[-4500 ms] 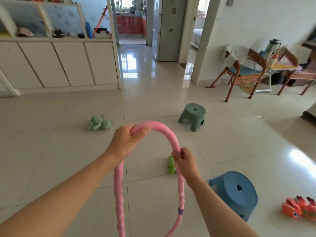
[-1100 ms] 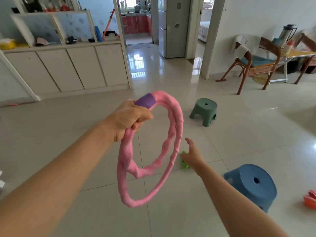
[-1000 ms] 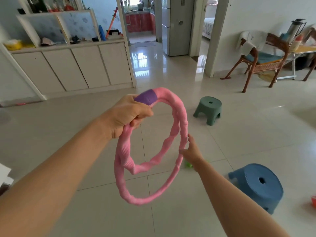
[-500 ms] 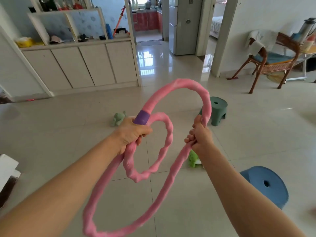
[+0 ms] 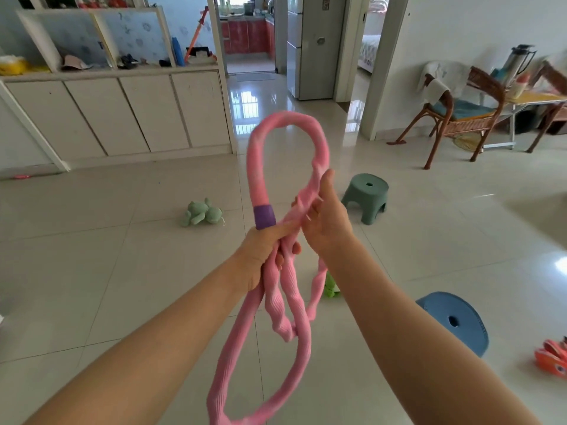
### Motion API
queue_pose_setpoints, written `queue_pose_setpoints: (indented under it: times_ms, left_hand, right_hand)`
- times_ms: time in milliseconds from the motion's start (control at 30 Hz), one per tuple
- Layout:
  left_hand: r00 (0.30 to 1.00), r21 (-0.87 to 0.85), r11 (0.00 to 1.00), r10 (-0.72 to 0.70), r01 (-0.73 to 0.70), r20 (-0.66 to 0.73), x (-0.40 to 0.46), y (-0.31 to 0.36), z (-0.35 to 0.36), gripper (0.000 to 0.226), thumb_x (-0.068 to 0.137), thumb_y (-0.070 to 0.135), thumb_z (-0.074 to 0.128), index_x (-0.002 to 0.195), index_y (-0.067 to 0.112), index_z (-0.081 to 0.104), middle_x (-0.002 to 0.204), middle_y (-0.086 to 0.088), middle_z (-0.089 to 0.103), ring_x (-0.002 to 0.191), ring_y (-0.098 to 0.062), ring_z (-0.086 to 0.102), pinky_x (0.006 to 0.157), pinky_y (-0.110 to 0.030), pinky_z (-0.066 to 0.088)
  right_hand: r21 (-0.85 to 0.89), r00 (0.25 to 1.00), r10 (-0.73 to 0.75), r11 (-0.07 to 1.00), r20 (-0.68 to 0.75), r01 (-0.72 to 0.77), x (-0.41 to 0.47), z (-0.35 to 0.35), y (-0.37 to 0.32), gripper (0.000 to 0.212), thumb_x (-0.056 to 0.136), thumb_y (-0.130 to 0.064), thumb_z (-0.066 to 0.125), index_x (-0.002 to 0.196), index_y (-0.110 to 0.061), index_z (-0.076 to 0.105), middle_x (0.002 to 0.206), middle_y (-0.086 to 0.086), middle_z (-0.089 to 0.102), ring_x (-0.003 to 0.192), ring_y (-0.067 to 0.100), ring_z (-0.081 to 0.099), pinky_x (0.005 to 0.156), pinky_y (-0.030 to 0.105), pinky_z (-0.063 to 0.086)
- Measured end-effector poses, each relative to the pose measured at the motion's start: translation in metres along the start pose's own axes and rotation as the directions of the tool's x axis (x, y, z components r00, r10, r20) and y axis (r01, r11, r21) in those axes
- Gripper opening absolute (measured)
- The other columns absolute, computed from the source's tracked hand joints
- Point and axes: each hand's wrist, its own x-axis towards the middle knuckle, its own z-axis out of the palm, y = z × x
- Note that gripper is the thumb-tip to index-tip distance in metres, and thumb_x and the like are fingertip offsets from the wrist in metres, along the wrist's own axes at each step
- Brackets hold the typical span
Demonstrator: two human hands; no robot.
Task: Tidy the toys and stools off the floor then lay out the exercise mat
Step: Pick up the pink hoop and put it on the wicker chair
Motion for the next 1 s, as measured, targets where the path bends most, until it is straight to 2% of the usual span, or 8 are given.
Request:
queue_pose_setpoints:
  times_ms: [100, 267, 400, 567, 633, 767, 900, 1000]
  left_hand:
    - [0.999, -0.12, 0.993, -0.014, 0.01, -0.038, 0.004, 0.009, -0.002, 0.02, 0.088, 0.027, 0.058, 0.072, 0.015, 0.058, 0.046, -0.003, 0.06, 0.024, -0.004, 0.035, 0.028, -0.012, 0.028]
    - [0.996, -0.248, 0.964, 0.085, -0.091, -0.033, 0.01, 0.029, -0.014, 0.022, 0.092, 0.029, 0.051, 0.074, 0.019, 0.055, 0.047, 0.001, 0.058, 0.024, -0.002, 0.031, 0.028, -0.011, 0.027]
    - [0.994, -0.325, 0.94, 0.089, -0.105, -0.066, 0.013, 0.038, -0.029, 0.021, 0.092, 0.029, 0.051, 0.074, 0.019, 0.054, 0.05, 0.0, 0.06, 0.025, -0.001, 0.032, 0.028, -0.012, 0.028]
    - [0.985, -0.222, 0.973, 0.031, -0.068, -0.168, 0.015, 0.035, -0.055, 0.014, 0.088, 0.023, 0.057, 0.075, 0.019, 0.056, 0.056, -0.003, 0.068, 0.027, -0.001, 0.032, 0.03, -0.009, 0.029]
    - [0.962, -0.082, 0.993, 0.059, -0.084, -0.265, 0.014, 0.03, -0.074, 0.006, 0.086, 0.024, 0.061, 0.085, 0.018, 0.061, 0.06, -0.001, 0.071, 0.026, -0.001, 0.034, 0.031, -0.008, 0.028]
    - [0.839, 0.405, 0.91, 0.29, -0.092, -0.461, 0.015, 0.025, -0.091, 0.019, 0.076, 0.014, 0.074, 0.077, 0.011, 0.054, 0.05, 0.0, 0.056, 0.022, -0.002, 0.04, 0.029, -0.011, 0.029]
    - [0.736, 0.644, 0.764, 0.412, 0.042, -0.537, 0.024, 0.014, -0.091, 0.041, 0.07, 0.024, 0.074, 0.095, 0.004, 0.048, 0.077, -0.009, 0.061, 0.064, -0.025, 0.065, 0.059, -0.029, 0.047]
    - [0.703, 0.688, 0.717, 0.432, 0.112, -0.565, 0.025, 0.006, -0.095, 0.035, 0.08, 0.023, 0.064, 0.098, 0.008, 0.038, 0.088, -0.012, 0.055, 0.09, -0.037, 0.061, 0.067, -0.033, 0.039]
  right_hand:
    - [-0.464, 0.987, -0.162, 0.873, 0.022, 0.153, -0.011, -0.034, 0.014, 0.042, 0.097, -0.045, 0.036, 0.118, -0.009, 0.045, 0.123, 0.014, 0.053, 0.111, 0.024, 0.053, 0.095, 0.036, 0.044]
    - [-0.836, 0.944, 0.26, 0.548, 0.203, 0.029, -0.027, -0.097, 0.062, 0.033, 0.098, -0.038, 0.038, 0.102, -0.013, 0.058, 0.106, 0.011, 0.064, 0.103, 0.025, 0.059, 0.096, 0.035, 0.044]
    - [-0.865, 0.953, 0.196, 0.489, 0.231, 0.109, -0.016, -0.11, 0.078, 0.01, 0.09, -0.024, 0.058, 0.096, -0.017, 0.06, 0.083, -0.005, 0.061, 0.082, 0.013, 0.057, 0.09, 0.039, 0.047]
    - [-0.939, 0.978, 0.035, 0.286, 0.208, 0.189, -0.008, -0.108, 0.091, 0.012, 0.095, -0.02, 0.048, 0.096, -0.008, 0.05, 0.073, -0.004, 0.051, 0.064, 0.014, 0.048, 0.068, 0.035, 0.045]
    - [-0.969, 0.991, -0.126, 0.233, 0.047, 0.076, 0.0, -0.114, 0.088, 0.02, 0.097, -0.026, 0.044, 0.1, -0.007, 0.046, 0.075, 0.001, 0.053, 0.063, 0.018, 0.054, 0.062, 0.034, 0.049]
    - [-0.987, 0.957, -0.29, -0.157, 0.002, -0.045, 0.008, -0.129, 0.05, 0.013, 0.096, -0.018, 0.043, 0.104, -0.008, 0.044, 0.084, 0.008, 0.059, 0.071, 0.026, 0.063, 0.065, 0.039, 0.054]
    - [-0.713, 0.959, -0.026, -0.675, 0.281, 0.191, -0.006, -0.128, 0.022, 0.022, 0.093, -0.004, 0.038, 0.112, -0.012, 0.045, 0.104, 0.003, 0.059, 0.075, 0.021, 0.057, 0.065, 0.029, 0.042]
    - [-0.483, 0.859, 0.238, -0.744, 0.454, 0.462, -0.016, -0.106, 0.011, 0.03, 0.09, -0.002, 0.043, 0.116, -0.015, 0.046, 0.109, 0.001, 0.056, 0.075, 0.019, 0.052, 0.066, 0.032, 0.04]
